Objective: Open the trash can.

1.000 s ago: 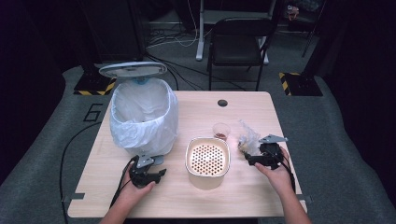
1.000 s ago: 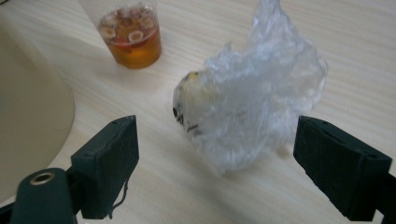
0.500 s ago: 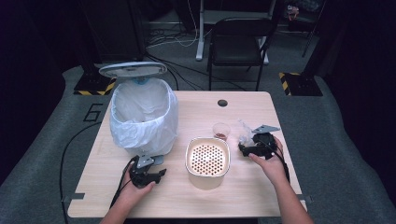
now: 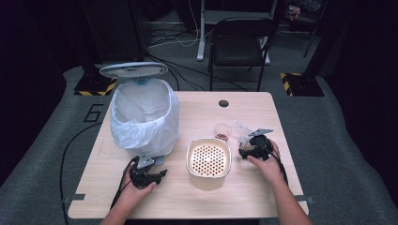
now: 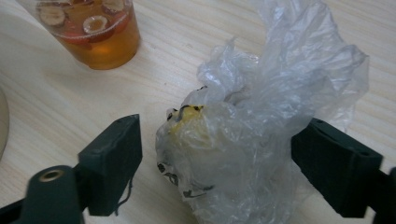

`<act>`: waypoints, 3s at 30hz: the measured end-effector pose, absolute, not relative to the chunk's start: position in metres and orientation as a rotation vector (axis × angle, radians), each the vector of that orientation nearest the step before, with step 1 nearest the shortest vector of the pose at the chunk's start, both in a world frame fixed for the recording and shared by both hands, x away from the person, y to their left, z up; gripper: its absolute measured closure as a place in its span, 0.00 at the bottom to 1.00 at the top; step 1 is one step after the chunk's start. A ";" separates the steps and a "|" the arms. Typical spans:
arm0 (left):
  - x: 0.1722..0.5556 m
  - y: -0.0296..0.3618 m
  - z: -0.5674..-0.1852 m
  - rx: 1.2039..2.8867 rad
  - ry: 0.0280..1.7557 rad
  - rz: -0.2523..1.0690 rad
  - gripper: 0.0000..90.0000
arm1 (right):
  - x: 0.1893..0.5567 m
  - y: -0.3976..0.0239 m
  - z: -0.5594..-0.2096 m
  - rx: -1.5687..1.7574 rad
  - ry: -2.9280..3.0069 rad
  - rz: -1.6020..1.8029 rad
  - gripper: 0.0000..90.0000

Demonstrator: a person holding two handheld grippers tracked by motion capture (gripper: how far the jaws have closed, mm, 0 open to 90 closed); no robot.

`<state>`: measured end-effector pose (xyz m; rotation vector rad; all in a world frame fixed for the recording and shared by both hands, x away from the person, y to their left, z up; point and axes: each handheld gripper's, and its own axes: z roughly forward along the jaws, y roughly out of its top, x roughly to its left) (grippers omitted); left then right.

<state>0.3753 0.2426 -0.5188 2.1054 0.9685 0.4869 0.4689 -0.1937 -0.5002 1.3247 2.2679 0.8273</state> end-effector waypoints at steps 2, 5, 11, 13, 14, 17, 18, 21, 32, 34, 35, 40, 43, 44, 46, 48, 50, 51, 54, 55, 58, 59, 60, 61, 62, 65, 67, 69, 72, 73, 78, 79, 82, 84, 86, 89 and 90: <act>0.375 0.243 -0.519 2.104 0.970 0.486 0.38 | 0.468 -0.194 -0.502 1.307 2.271 0.836 0.31; 0.375 0.243 -0.519 2.104 0.971 0.485 0.38 | 0.466 -0.194 -0.505 1.310 2.260 0.840 0.37; 0.375 0.242 -0.519 2.102 0.973 0.484 0.38 | 0.465 -0.198 -0.509 1.314 2.251 0.853 0.47; 0.375 0.242 -0.519 2.103 0.973 0.485 0.38 | 0.465 -0.197 -0.510 1.308 2.245 0.836 0.54; 0.375 0.242 -0.519 2.103 0.973 0.485 0.38 | 0.465 -0.197 -0.510 1.308 2.245 0.836 0.54; 0.375 0.242 -0.519 2.102 0.973 0.485 0.38 | 0.464 -0.196 -0.510 1.276 2.253 0.837 0.62; 0.375 0.243 -0.519 2.102 0.974 0.484 0.38 | 0.464 -0.196 -0.510 1.278 2.255 0.838 0.64; 0.375 0.242 -0.519 2.102 0.975 0.484 0.38 | 0.463 -0.195 -0.510 1.283 2.263 0.844 0.67; 0.375 0.242 -0.519 2.103 0.974 0.485 0.38 | 0.462 -0.195 -0.503 1.303 2.272 0.869 0.68; 0.375 0.242 -0.519 2.105 0.974 0.487 0.38 | 0.461 -0.198 -0.495 1.303 2.280 0.893 0.68; 0.375 0.242 -0.519 2.105 0.973 0.487 0.38 | 0.461 -0.198 -0.492 1.304 2.279 0.902 0.69; 0.375 0.242 -0.519 2.107 0.971 0.488 0.38 | 0.456 -0.199 -0.472 1.306 2.277 0.936 0.69; 0.375 0.242 -0.519 2.096 0.978 0.477 0.38 | 0.454 -0.199 -0.464 1.297 2.278 0.938 0.69; 0.376 0.243 -0.518 2.103 0.977 0.477 0.38 | 0.451 -0.200 -0.454 1.306 2.275 0.945 0.69; 0.375 0.242 -0.519 2.098 0.977 0.477 0.38 | 0.449 -0.201 -0.445 1.303 2.273 0.952 0.69; 0.376 0.242 -0.519 2.102 0.975 0.481 0.38 | 0.447 -0.201 -0.436 1.312 2.269 0.958 0.69; 0.376 0.243 -0.518 2.103 0.975 0.478 0.38 | 0.445 -0.201 -0.428 1.317 2.268 0.967 0.69; 0.376 0.243 -0.518 2.106 0.975 0.477 0.38 | 0.444 -0.201 -0.425 1.314 2.279 0.964 0.69; 0.376 0.242 -0.518 2.106 0.975 0.475 0.38 | 0.441 -0.202 -0.415 1.307 2.274 0.989 0.69; 0.376 0.242 -0.518 2.106 0.975 0.475 0.38 | 0.441 -0.202 -0.415 1.307 2.274 0.989 0.69; 0.376 0.243 -0.518 2.112 0.971 0.472 0.38 | 0.438 -0.200 -0.408 1.288 2.266 1.008 0.69; 0.376 0.242 -0.518 2.114 0.969 0.472 0.38 | 0.436 -0.199 -0.403 1.269 2.272 1.009 0.69; 0.376 0.243 -0.518 2.114 0.968 0.472 0.38 | 0.434 -0.197 -0.398 1.266 2.269 1.009 0.69; 0.376 0.243 -0.518 2.113 0.967 0.472 0.38 | 0.434 -0.197 -0.396 1.237 2.278 1.001 0.69; 0.376 0.243 -0.518 2.113 0.967 0.472 0.38 | 0.434 -0.197 -0.396 1.237 2.278 1.001 0.69; 0.376 0.243 -0.519 2.104 0.970 0.471 0.38 | 0.432 -0.194 -0.388 1.229 2.282 1.011 0.69; 0.376 0.243 -0.518 2.105 0.968 0.469 0.38 | 0.430 -0.190 -0.381 1.206 2.288 1.010 0.69; 0.376 0.243 -0.519 2.105 0.966 0.468 0.38 | 0.429 -0.189 -0.379 1.199 2.287 1.010 0.69; 0.376 0.243 -0.519 2.097 0.967 0.463 0.38 | 0.425 -0.186 -0.370 1.172 2.291 1.020 0.69; 0.376 0.243 -0.519 2.097 0.967 0.463 0.38 | 0.425 -0.186 -0.370 1.172 2.291 1.020 0.69; 0.378 0.245 -0.518 2.106 0.954 0.459 0.38 | 0.425 -0.184 -0.359 1.157 2.312 1.035 0.69; 0.379 0.246 -0.518 2.115 0.936 0.465 0.38 | 0.425 -0.184 -0.358 1.148 2.316 1.038 0.69; 0.378 0.245 -0.518 2.124 0.940 0.470 0.38 | 0.428 -0.181 -0.352 1.144 2.324 1.046 0.69; 0.376 0.243 -0.519 2.099 0.970 0.470 0.38 | 0.428 -0.180 -0.351 1.145 2.326 1.048 0.69; 0.376 0.243 -0.518 2.101 0.975 0.469 0.38 | 0.429 -0.173 -0.340 1.127 2.346 1.052 0.69; 0.378 0.245 -0.518 2.120 0.947 0.470 0.38 | 0.430 -0.167 -0.332 1.101 2.349 1.064 0.69; 0.378 0.245 -0.518 2.120 0.946 0.471 0.38 | 0.431 -0.165 -0.330 1.088 2.349 1.073 0.69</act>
